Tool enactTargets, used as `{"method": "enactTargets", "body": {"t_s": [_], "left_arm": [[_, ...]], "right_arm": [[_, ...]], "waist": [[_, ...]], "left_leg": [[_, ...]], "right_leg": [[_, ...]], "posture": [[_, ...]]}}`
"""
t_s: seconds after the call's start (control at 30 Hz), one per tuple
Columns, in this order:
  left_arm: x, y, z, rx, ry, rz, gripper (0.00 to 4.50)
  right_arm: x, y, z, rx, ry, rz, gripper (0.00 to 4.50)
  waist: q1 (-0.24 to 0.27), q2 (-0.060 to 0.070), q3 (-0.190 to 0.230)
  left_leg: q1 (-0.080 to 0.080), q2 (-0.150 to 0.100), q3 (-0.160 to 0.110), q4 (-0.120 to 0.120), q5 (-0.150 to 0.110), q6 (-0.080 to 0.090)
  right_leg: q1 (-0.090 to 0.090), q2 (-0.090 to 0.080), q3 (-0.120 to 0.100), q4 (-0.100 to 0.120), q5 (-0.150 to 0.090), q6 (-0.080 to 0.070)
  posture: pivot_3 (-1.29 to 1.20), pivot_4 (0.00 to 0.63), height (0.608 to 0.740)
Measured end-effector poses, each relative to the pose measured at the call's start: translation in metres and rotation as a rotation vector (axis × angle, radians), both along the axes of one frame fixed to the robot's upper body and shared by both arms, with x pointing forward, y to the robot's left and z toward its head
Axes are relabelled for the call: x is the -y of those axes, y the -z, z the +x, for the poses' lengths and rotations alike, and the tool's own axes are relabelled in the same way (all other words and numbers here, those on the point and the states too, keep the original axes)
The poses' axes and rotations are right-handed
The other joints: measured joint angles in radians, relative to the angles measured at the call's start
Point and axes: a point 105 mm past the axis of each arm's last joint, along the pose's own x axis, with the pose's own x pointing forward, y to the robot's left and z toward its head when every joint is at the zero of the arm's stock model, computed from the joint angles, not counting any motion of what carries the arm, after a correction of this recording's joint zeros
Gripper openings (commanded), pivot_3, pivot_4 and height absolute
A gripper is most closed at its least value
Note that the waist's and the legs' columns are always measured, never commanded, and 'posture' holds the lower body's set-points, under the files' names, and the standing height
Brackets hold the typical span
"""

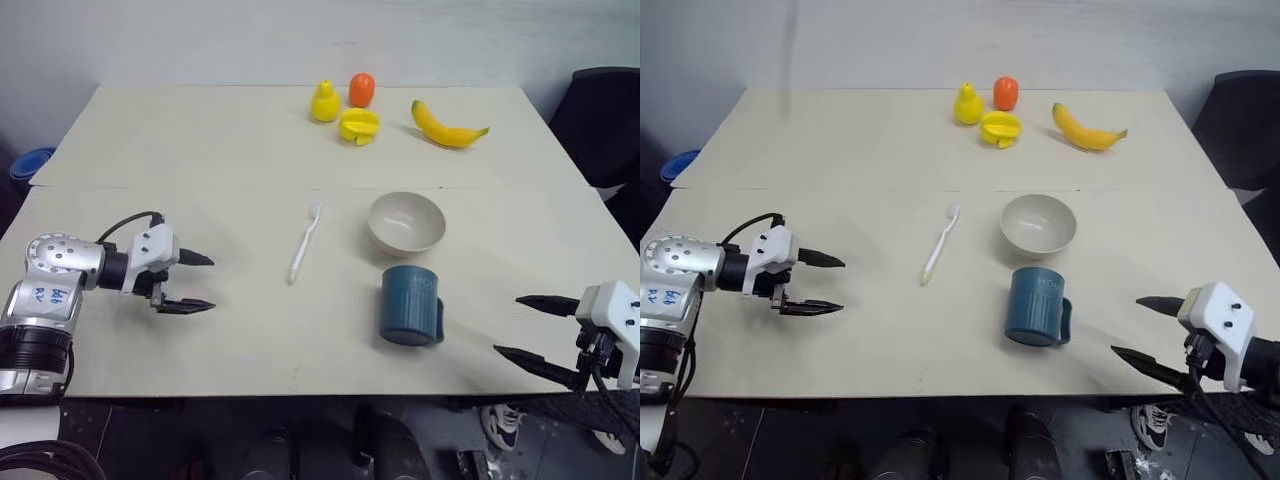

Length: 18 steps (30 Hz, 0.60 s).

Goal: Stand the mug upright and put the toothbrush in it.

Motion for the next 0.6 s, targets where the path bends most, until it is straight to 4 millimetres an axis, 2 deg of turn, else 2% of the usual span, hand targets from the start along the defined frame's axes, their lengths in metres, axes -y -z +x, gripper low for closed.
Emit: {"method": "enactTargets", "body": {"t_s": [0.4, 0.6], "left_arm": [[0.0, -0.002, 0.003, 0.045, -0.011, 0.01, 4.5], [0.014, -0.012, 0.011, 0.038, -0.049, -0.092, 4.5]], "right_arm": [[0.0, 0.002, 0.007, 0.021, 0.017, -0.01, 4.44], [0.001, 0.0, 0.011, 0.036, 0.05, 0.015, 4.44]], "waist": [[-0.002, 0.0, 0.0], [0.0, 0.0, 0.0]], "left_leg": [[0.0, 0.0, 0.002, 0.0, 0.0, 0.0], [0.0, 0.0, 0.001, 0.001, 0.0, 0.0]], "right_leg": [[0.0, 0.0, 0.001, 0.0, 0.0, 0.0], [0.0, 0.0, 0.001, 0.0, 0.001, 0.001]], "posture": [[0.0, 0.15, 0.74], [0.0, 0.15, 0.74]]}}
